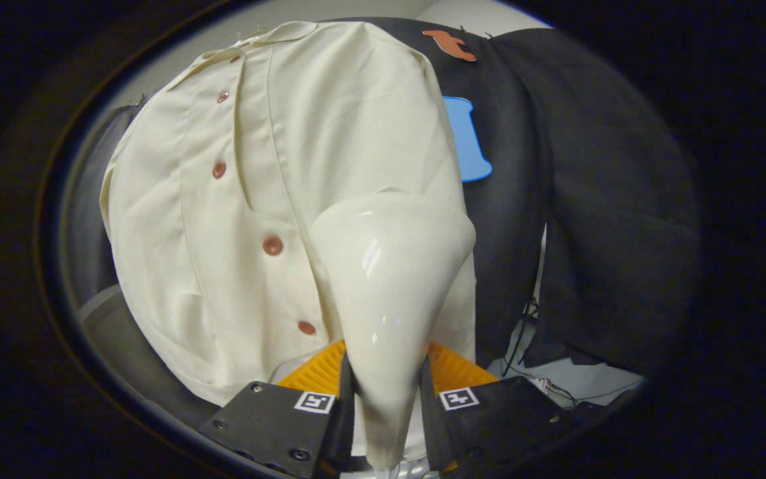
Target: Iron the clothes twice with a garment steamer, once on the left side and once on the right side.
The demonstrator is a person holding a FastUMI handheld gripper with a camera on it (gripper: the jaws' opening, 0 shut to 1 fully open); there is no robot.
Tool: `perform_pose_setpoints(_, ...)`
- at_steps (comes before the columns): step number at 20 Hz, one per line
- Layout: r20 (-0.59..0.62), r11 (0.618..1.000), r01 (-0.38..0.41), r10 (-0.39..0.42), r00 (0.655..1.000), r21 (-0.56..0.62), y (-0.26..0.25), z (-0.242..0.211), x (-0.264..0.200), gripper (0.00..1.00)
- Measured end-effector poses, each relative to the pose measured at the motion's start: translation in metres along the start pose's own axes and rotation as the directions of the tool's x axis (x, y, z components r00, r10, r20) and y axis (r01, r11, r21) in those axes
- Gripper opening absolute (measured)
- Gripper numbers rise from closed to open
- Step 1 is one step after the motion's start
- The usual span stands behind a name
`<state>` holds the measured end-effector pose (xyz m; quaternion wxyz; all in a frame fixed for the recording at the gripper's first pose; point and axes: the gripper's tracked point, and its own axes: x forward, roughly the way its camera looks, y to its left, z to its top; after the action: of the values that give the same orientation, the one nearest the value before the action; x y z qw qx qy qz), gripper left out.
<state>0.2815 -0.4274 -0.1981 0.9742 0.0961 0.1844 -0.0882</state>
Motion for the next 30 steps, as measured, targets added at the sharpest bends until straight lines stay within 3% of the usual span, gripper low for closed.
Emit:
perform_pose_setpoints(7, -0.010, 0.997, 0.033, -0.033, 0.999, 0.067, -0.014, -0.051, 0.002, 0.43)
perform_pose_setpoints(16, 0.090, 0.976, 0.215, -0.212, 0.973, -0.020, -0.002, -0.039, -0.029, 0.43)
perform_pose_setpoints(20, 0.084, 0.969, 0.232, -0.225, 0.971, -0.085, 0.031, -0.045, -0.051, 0.43)
perform_pose_setpoints(30, 0.082, 0.977, 0.177, -0.168, 0.982, -0.117, 0.129, -0.064, -0.099, 0.43)
